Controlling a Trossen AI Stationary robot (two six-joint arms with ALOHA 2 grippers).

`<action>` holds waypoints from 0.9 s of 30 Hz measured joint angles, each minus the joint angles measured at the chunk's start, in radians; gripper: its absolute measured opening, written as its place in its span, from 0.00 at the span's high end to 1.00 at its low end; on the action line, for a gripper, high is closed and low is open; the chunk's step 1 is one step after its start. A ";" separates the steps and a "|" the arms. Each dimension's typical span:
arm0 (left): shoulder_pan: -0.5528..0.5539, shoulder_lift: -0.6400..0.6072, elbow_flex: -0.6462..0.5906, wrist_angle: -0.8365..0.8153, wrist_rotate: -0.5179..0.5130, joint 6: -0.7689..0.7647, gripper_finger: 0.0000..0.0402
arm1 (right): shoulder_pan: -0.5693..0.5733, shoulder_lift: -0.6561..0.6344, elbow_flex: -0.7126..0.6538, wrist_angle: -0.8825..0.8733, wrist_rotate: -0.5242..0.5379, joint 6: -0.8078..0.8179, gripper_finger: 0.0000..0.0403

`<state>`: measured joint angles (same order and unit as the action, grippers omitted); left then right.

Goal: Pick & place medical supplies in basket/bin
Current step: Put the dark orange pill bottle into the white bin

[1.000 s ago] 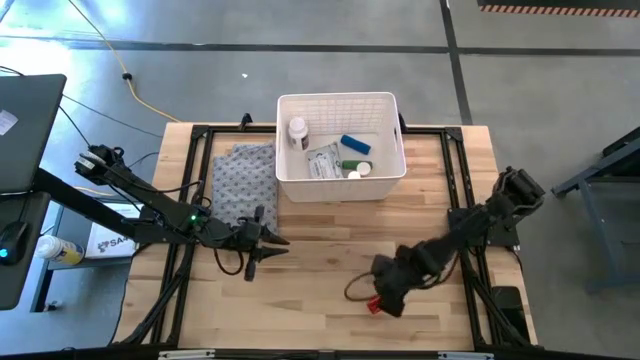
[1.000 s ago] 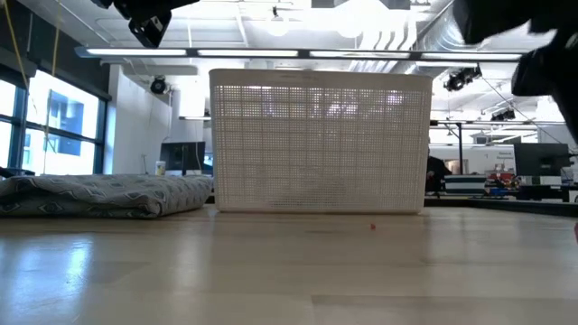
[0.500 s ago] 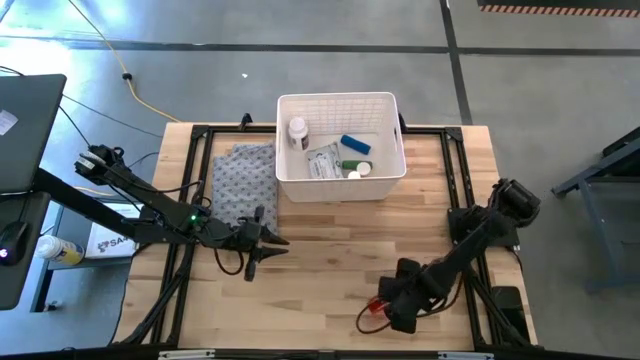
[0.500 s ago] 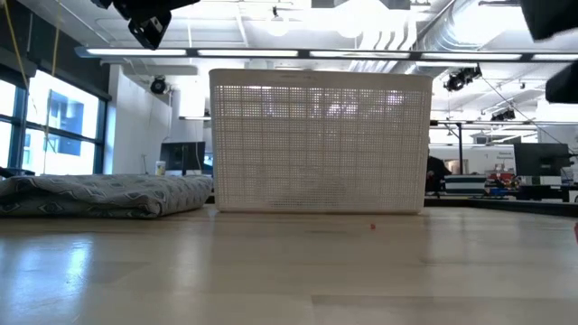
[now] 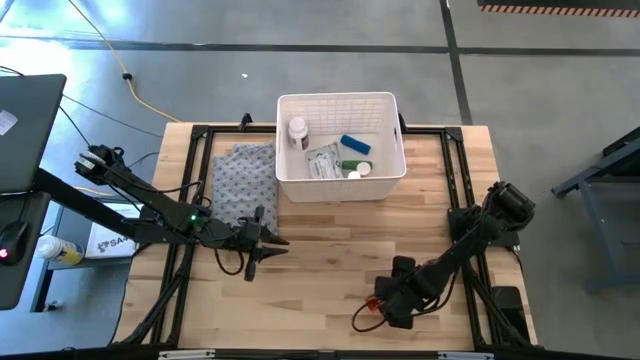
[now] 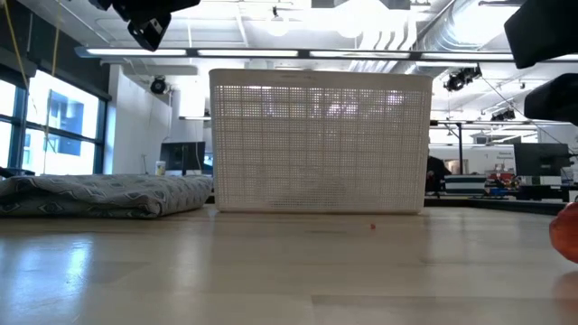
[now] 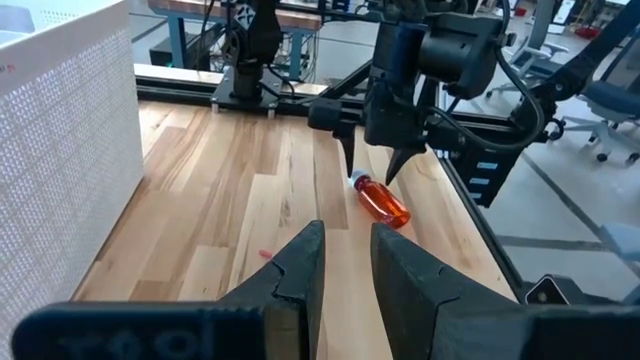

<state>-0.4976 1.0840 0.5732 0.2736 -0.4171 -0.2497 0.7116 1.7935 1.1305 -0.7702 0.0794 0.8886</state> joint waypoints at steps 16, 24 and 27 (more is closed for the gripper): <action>0.000 0.000 0.000 -0.010 0.000 -0.010 0.71 | 0.002 0.000 0.000 0.028 0.017 0.052 0.42; 0.000 0.000 0.000 -0.015 -0.001 -0.017 0.71 | 0.033 0.000 0.000 0.035 -0.008 0.098 0.56; 0.000 0.000 0.000 -0.015 -0.001 -0.018 0.71 | 0.048 0.000 0.000 0.033 0.015 0.098 0.58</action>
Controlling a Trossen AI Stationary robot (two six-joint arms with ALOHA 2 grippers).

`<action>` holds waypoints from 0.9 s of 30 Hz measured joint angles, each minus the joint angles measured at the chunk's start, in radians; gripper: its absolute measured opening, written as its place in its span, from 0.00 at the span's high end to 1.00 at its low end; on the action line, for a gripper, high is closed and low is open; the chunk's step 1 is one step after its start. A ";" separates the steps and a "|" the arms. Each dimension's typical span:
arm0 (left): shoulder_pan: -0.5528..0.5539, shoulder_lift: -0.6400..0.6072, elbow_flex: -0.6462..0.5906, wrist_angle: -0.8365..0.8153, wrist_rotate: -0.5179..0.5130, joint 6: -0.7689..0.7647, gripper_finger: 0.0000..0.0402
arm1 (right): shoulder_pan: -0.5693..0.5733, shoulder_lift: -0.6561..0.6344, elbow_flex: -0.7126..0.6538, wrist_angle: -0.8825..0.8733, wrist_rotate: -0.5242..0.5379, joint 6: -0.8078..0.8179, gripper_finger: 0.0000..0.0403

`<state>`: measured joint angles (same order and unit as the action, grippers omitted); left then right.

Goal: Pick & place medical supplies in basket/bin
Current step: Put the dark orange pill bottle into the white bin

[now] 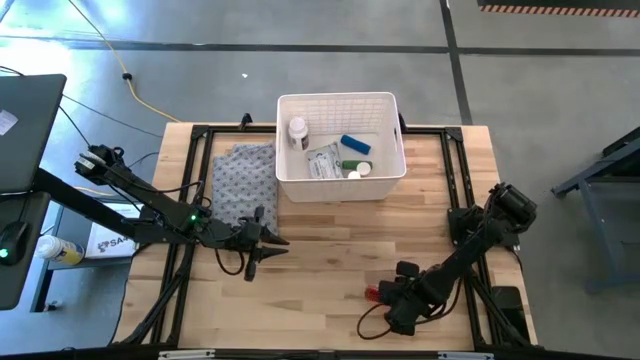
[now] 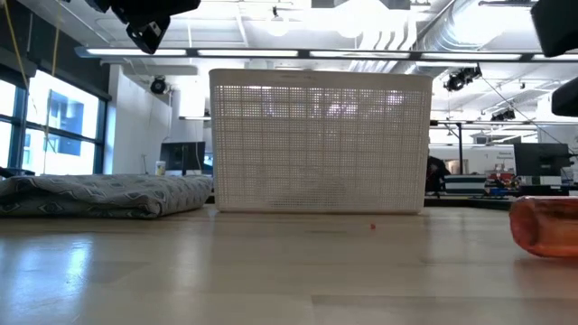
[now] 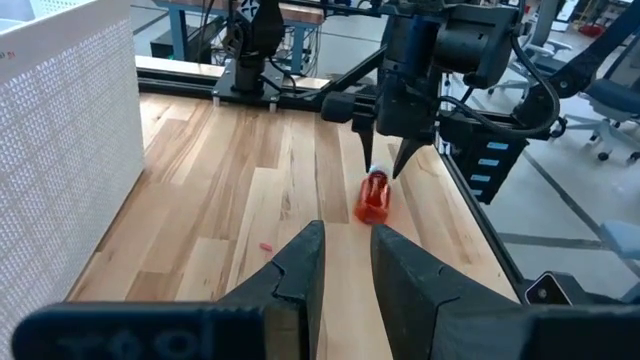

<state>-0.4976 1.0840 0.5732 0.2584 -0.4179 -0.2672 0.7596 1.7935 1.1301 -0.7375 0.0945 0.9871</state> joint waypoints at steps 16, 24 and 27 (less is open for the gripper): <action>0.000 0.000 0.000 0.000 0.000 0.000 0.71 | -0.021 0.001 0.000 0.022 0.008 0.125 0.52; 0.000 0.000 0.000 0.000 0.000 -0.001 0.71 | -0.033 0.001 0.000 0.059 -0.052 0.188 0.48; 0.000 0.000 0.000 0.000 0.000 -0.001 0.71 | -0.033 0.001 0.000 0.062 -0.051 0.209 0.48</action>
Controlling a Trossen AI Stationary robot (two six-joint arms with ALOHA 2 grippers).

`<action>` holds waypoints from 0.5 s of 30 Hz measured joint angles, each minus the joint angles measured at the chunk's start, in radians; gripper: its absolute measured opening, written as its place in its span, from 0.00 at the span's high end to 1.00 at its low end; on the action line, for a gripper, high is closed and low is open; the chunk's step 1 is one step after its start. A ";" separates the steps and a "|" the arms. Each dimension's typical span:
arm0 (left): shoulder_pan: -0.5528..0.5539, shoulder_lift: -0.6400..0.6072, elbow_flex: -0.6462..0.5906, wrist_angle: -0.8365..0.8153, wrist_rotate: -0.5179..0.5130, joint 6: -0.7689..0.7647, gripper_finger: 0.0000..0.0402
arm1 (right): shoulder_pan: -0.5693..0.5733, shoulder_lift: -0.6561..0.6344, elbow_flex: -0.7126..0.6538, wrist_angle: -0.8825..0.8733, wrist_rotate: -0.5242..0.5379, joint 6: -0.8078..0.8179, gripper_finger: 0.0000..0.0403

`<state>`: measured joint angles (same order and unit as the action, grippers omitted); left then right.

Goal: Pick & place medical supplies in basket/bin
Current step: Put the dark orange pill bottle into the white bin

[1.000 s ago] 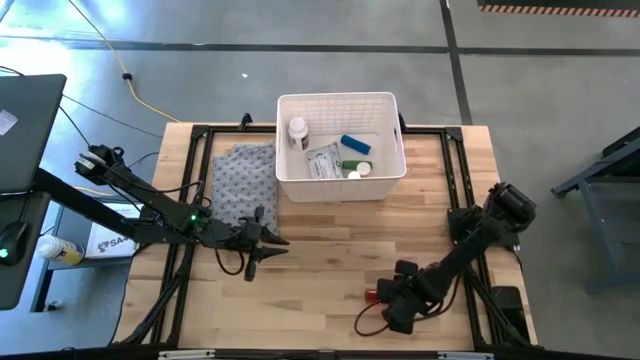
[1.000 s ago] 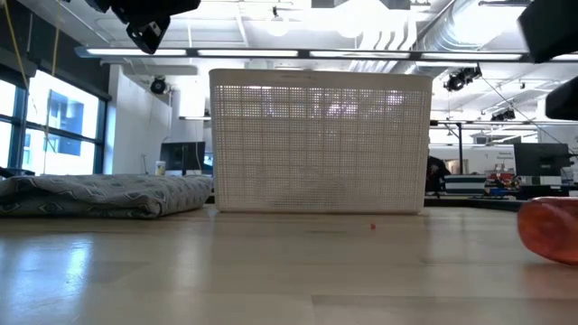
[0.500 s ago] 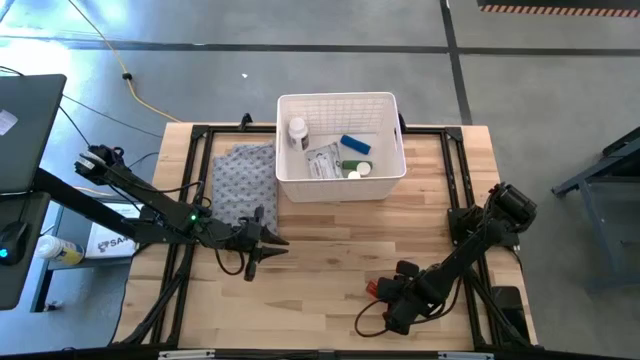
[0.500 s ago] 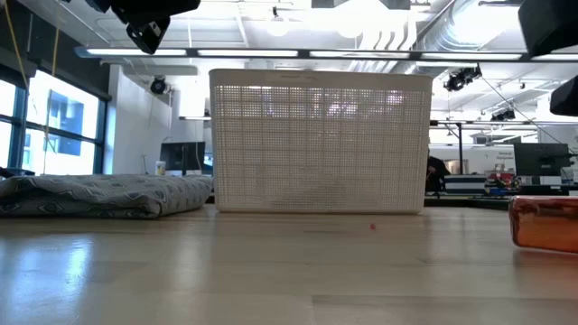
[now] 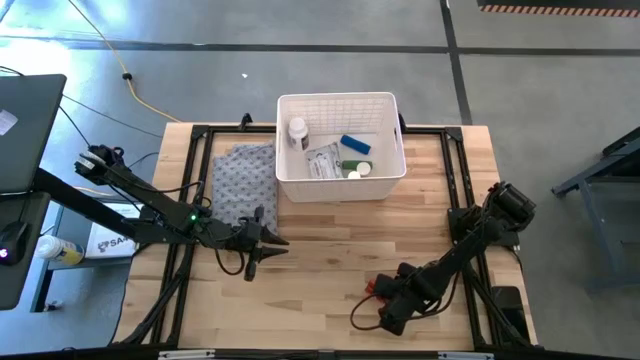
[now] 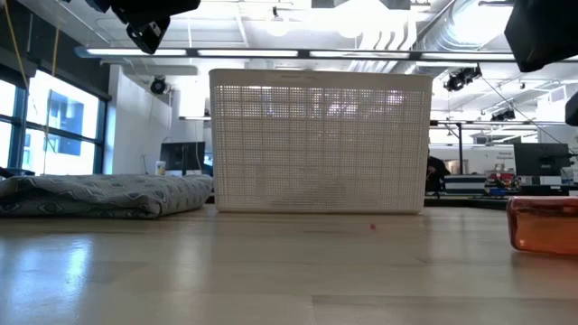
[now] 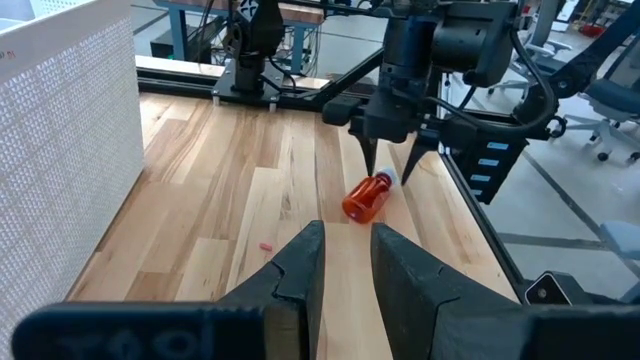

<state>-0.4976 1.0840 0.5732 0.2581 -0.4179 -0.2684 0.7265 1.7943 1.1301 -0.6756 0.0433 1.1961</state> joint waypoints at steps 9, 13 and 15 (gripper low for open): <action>0.000 0.000 0.000 -0.002 0.009 -0.003 0.71 | 0.011 0.088 0.004 0.004 -0.072 0.017 0.48; 0.000 0.000 0.000 -0.008 0.010 -0.003 0.71 | 0.013 0.095 0.005 0.001 -0.076 0.000 0.48; 0.000 0.000 0.000 -0.008 0.010 -0.003 0.71 | 0.014 0.090 0.004 -0.010 -0.067 -0.006 0.48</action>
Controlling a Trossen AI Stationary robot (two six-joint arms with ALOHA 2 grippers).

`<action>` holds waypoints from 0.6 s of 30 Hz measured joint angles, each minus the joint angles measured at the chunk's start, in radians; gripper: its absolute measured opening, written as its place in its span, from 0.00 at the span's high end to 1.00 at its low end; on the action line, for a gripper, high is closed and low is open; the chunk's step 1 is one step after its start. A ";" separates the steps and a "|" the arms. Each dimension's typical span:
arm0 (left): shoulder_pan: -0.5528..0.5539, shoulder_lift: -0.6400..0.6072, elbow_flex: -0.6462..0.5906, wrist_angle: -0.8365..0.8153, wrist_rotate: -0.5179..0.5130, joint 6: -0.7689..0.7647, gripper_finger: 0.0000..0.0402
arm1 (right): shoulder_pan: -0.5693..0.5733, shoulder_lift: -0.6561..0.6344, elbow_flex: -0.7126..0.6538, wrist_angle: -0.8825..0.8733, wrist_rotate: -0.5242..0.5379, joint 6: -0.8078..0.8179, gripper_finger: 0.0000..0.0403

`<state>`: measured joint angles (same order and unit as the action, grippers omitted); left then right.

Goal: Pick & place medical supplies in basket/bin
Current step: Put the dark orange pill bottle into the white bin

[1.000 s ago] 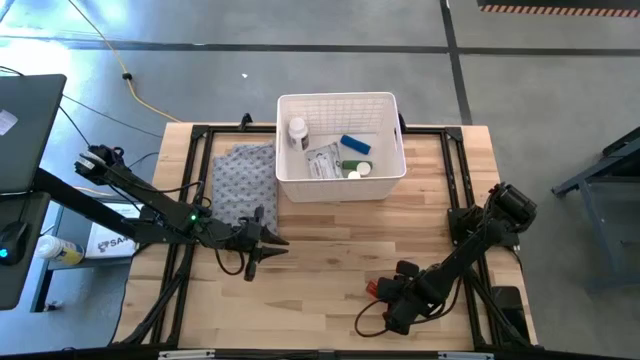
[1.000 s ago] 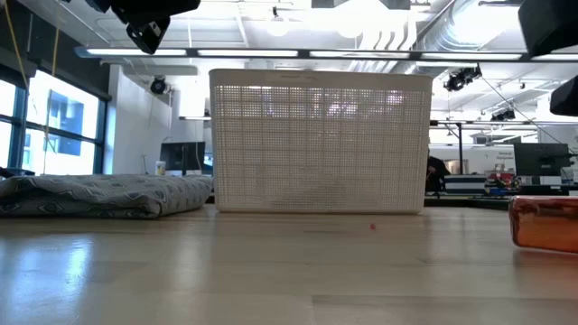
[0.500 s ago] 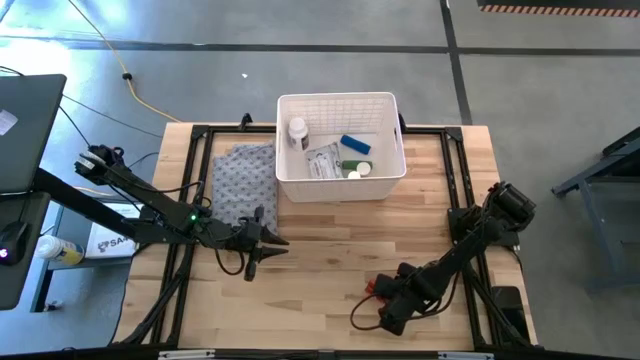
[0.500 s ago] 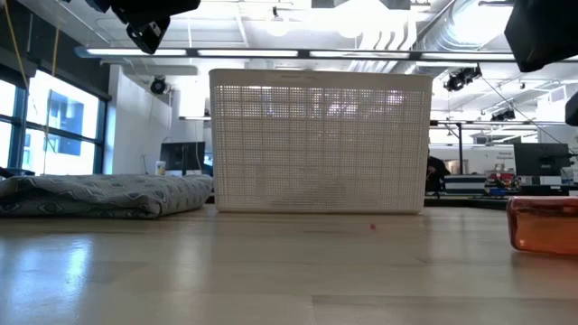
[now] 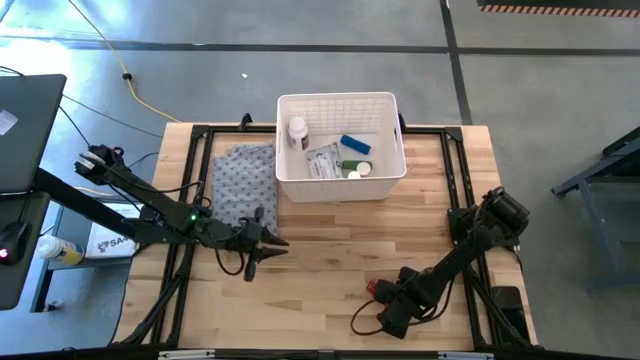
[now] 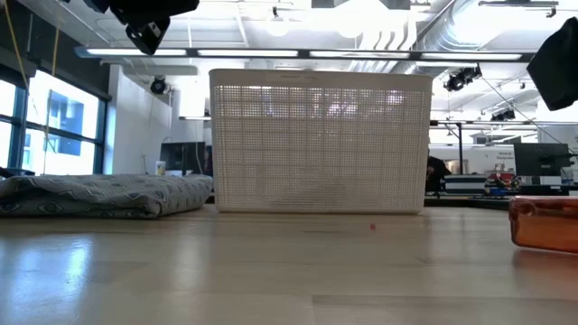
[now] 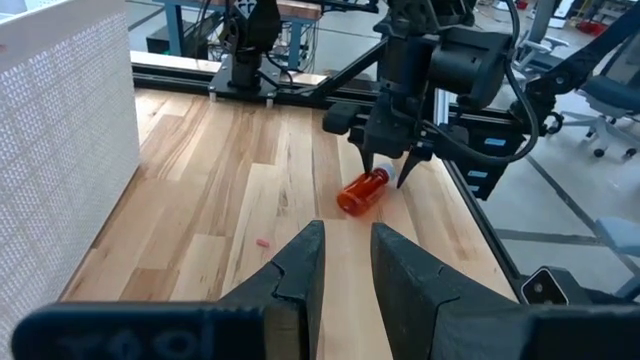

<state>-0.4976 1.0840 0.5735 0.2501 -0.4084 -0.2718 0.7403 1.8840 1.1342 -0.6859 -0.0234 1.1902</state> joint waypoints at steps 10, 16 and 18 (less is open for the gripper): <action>0.000 0.000 0.000 0.000 0.000 0.000 0.71 | 0.000 -0.012 -0.004 -0.027 0.034 0.017 0.48; 0.000 0.000 0.000 0.000 0.000 0.000 0.71 | 0.000 -0.013 -0.004 -0.031 0.037 0.013 0.49; 0.000 0.000 0.000 -0.001 0.000 0.000 0.71 | 0.000 -0.013 -0.004 -0.031 0.035 0.002 0.52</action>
<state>-0.4976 1.0840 0.5735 0.2489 -0.4084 -0.2718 0.7399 1.8709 1.1298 -0.7168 0.0112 1.1920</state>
